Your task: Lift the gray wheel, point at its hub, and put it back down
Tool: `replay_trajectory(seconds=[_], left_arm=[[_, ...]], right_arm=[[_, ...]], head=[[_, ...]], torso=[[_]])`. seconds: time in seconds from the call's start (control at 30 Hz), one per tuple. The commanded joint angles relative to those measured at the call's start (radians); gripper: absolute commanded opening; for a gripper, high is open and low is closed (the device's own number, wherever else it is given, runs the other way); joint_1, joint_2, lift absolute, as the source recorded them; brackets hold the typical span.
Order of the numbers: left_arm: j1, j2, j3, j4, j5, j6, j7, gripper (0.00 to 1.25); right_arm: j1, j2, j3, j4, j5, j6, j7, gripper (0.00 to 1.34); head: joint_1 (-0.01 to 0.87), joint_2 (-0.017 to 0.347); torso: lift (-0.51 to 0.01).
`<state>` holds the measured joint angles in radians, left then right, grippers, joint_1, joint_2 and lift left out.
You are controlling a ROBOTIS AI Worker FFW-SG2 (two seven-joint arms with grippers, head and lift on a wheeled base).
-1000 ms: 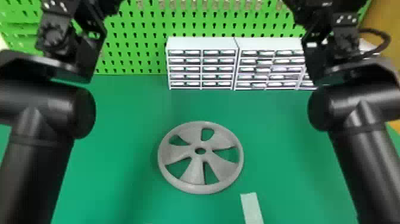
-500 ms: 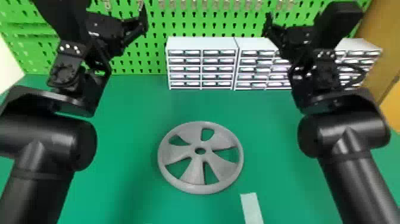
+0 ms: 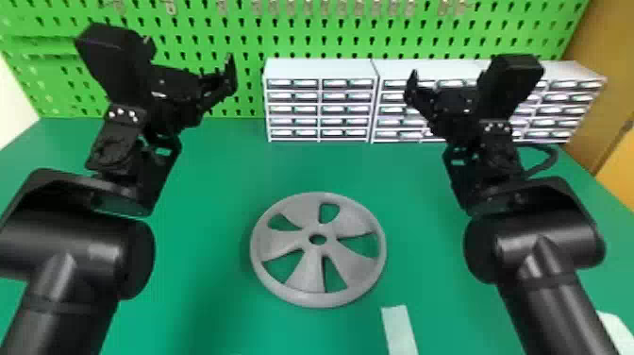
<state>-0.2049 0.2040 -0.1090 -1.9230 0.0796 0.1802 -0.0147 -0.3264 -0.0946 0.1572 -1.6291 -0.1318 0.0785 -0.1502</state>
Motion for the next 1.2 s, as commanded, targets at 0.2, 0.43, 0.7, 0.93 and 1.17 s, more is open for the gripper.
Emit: replay_trajectory(seconds=[0.2,0.43,0.7,0.93,1.17], left_arm=[[0.013,-0.002,0.009,0.059,0.0,-0.015,-0.028,1.23],[0.015,-0.012,0.018,0.141,0.006,-0.064,-0.04,1.22],[0.015,-0.051,0.061,0.222,0.025,-0.123,-0.094,1.22],[0.01,-0.061,0.074,0.248,0.031,-0.131,-0.103,1.22],[0.005,-0.061,0.069,0.249,0.014,-0.125,-0.105,1.22]], right_arm=[[0.049,-0.007,-0.001,0.0,0.011,0.026,0.0,1.31],[0.063,-0.005,0.002,0.008,0.014,0.04,0.0,1.31],[0.061,-0.007,0.015,0.029,0.041,0.04,0.0,1.31],[0.073,-0.014,0.015,0.055,0.046,0.023,0.0,1.31],[0.066,-0.014,0.022,0.072,0.044,0.026,0.0,1.31]], head=[[0.692,0.048],[0.692,0.048],[0.692,0.048],[0.692,0.048],[0.692,0.048]], torso=[[-0.088],[-0.088],[-0.088],[-0.088],[-0.088]])
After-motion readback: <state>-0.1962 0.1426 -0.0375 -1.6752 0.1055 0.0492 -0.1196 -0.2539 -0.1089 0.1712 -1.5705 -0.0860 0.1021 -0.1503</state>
